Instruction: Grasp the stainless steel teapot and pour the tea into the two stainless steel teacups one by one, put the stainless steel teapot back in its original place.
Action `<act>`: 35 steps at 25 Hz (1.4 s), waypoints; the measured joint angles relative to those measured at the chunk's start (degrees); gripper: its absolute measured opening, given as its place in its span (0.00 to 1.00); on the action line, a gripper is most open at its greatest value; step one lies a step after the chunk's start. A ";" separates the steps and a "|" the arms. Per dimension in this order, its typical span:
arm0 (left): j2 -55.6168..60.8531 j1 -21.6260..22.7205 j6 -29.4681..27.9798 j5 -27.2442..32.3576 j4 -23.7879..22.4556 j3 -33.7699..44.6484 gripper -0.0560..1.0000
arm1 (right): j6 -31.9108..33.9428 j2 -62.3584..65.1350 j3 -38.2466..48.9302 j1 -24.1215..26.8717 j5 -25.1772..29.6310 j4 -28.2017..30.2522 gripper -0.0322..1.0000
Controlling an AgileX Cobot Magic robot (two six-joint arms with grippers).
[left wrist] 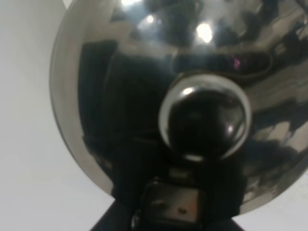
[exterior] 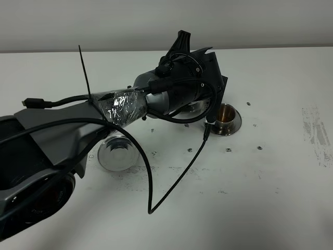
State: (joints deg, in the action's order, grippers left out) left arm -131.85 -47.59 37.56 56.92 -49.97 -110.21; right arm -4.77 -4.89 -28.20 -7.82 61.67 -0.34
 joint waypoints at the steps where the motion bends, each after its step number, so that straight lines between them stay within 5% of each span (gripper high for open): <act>1: 0.00 -0.07 0.35 -0.06 0.00 0.00 0.22 | 0.00 0.00 0.00 0.00 0.00 0.00 0.60; 35: 0.00 -0.24 3.97 -0.11 -1.78 0.00 0.22 | 0.00 0.00 0.00 0.00 0.00 0.34 0.60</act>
State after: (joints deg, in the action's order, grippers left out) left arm -131.85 -47.84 41.53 56.80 -51.75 -110.21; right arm -4.77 -4.89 -28.20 -7.82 61.67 0.00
